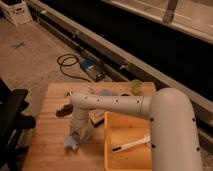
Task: Wipe table surface with towel
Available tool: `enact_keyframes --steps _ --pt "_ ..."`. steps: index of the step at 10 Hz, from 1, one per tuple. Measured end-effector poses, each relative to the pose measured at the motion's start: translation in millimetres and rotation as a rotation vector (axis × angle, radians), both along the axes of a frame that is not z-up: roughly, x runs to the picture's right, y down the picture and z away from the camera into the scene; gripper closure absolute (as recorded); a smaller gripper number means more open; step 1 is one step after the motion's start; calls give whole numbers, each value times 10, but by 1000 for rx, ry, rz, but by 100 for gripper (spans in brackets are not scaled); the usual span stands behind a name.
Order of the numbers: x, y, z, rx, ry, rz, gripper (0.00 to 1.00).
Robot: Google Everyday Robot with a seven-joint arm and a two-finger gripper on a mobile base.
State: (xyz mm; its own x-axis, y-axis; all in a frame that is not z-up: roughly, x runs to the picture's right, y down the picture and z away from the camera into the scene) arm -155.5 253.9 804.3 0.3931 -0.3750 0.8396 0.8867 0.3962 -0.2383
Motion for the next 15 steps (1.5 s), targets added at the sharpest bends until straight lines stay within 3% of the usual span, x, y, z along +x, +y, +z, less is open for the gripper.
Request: enact_keyframes --steps 4,5,7,9,11,13,15 --pt "50 2 -10 -5 4 -8 93" --pt "51 -5 -7 -3 4 -8 99" --pt "37 -8 -24 10 0 -3 100" --pt "-12 -94 -172 75 -16 24 100" --pt "-79 -113 -272 106 -37 26 100" --pt "-131 -35 -290 105 -58 27 100" --pt "-160 149 -257 64 -77 33 100"
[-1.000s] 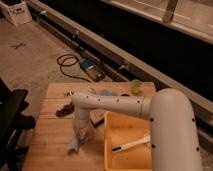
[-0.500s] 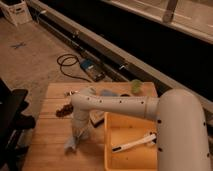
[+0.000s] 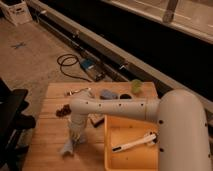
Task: Wipe table surface with towel
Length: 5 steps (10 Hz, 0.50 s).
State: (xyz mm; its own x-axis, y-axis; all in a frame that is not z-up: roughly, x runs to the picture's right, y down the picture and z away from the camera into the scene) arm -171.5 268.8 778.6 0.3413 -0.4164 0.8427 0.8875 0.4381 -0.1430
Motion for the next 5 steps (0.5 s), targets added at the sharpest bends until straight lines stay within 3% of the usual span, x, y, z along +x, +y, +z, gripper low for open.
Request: enact_keyframes --steps 2,5 --pt "168 83 6 -25 35 25 100" --pt "534 -48 -47 9 126 62 100"
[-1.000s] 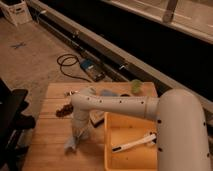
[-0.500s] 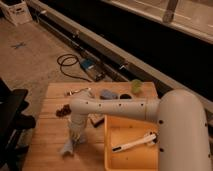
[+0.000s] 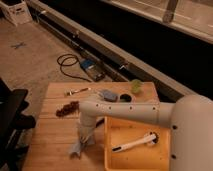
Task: Wipe table surface with towel
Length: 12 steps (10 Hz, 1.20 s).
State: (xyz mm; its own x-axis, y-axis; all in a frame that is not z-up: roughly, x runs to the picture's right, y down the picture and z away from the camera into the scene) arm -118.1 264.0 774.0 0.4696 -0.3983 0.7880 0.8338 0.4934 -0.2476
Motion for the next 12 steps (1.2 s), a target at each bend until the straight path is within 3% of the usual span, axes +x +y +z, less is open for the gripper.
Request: enact_keyframes --steps 3,5,7,10,12 --pt "7 -212 172 24 18 -3 100" --pt "-276 -334 358 28 -17 -11 100" --pt "-538 -363 385 35 -65 -34 100" --pt "-725 -189 208 19 -133 -53 100" --pt "-679 86 26 -30 -140 -52 100"
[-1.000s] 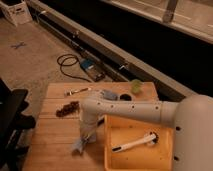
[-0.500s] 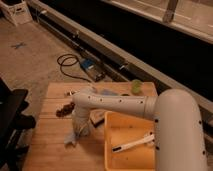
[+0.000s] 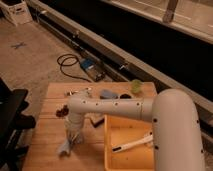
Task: Wipe table surface with towel
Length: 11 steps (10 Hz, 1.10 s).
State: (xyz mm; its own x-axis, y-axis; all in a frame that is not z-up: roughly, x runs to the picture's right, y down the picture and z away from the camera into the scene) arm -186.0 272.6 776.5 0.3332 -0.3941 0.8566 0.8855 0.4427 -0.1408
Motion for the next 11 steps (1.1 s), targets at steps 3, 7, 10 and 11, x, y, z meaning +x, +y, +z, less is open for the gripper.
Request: enact_keyframes --steps 3,7,10,11 --pt "404 198 -115 -47 75 25 100" --pt "741 -198 79 28 170 20 100" --pt "469 -656 375 91 132 28 100" --pt "361 -718 408 101 112 24 100"
